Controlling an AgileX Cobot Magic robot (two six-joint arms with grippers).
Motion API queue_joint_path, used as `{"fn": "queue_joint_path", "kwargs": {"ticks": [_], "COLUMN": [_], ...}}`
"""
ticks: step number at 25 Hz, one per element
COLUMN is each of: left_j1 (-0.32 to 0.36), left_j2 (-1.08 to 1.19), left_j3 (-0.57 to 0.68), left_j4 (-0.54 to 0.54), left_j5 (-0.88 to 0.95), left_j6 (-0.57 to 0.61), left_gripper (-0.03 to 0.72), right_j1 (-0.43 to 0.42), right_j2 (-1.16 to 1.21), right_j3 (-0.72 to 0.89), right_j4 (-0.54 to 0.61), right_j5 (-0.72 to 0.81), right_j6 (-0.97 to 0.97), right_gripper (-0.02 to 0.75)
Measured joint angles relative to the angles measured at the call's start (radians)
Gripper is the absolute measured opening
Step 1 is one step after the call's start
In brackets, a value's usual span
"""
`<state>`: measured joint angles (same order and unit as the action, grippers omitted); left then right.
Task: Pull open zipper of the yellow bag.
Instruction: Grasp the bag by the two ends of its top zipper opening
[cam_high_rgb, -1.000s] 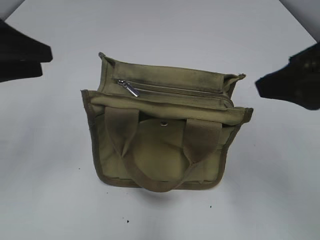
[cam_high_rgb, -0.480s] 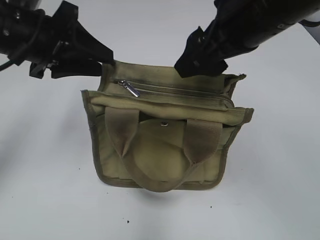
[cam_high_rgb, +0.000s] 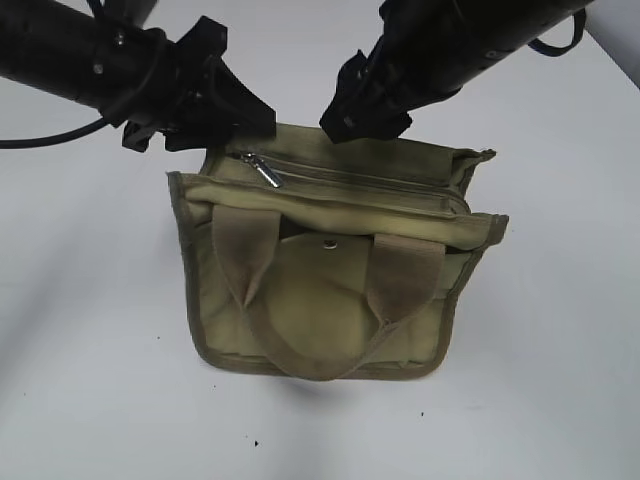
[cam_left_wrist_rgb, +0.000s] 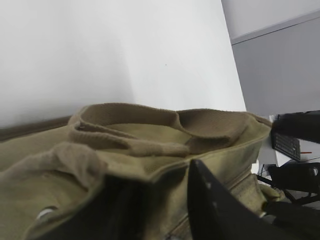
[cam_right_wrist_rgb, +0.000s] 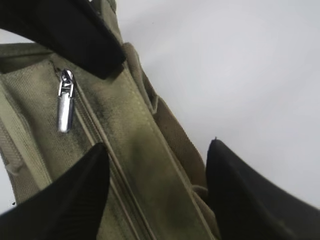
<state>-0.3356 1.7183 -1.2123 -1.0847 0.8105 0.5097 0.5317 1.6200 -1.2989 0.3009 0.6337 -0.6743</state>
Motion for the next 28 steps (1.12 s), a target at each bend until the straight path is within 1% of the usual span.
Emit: {"fn": "queue_joint_path", "kwargs": {"ticks": [3,4,5,7,10,14,20,28], "left_j1": [0.000,0.000,0.000,0.000,0.000,0.000,0.000,0.000], "left_j2": [0.003,0.003,0.004,0.005,0.005,0.005,0.009,0.010], "left_j3": [-0.013,-0.014,-0.015,-0.015,-0.015,-0.015,-0.015,-0.015], "left_j4": [0.007,0.010,0.011,0.010,-0.002,-0.004,-0.002,-0.007], "left_j5": [0.014,0.016,0.019,0.014,0.026,0.036,0.037,0.039], "left_j6": [0.000,0.000,0.000,0.000,0.000,0.000,0.000,0.000], "left_gripper": [0.082,0.048,0.034,0.030,0.030,0.029,0.028,0.028], "right_j1": [0.004,0.010,0.020,0.047,0.064,0.070,0.115,0.116], "right_j2": [0.015,0.019,0.023,0.033,0.055,0.098,0.115,0.070], "right_j3": [0.000,0.000,0.000,0.000,0.000,0.000,0.000,0.000], "right_j4": [0.052,0.070,0.082,0.101,0.114,0.116,0.128,0.131], "right_j5": [-0.026,-0.034,-0.041,-0.064,-0.102,-0.125,-0.153,-0.154], "right_j6": [-0.068,-0.099,-0.139,-0.204,-0.234,-0.235,-0.236,-0.178], "right_gripper": [0.416,0.400,0.382,0.358,0.349,0.343,0.342,0.342]}}
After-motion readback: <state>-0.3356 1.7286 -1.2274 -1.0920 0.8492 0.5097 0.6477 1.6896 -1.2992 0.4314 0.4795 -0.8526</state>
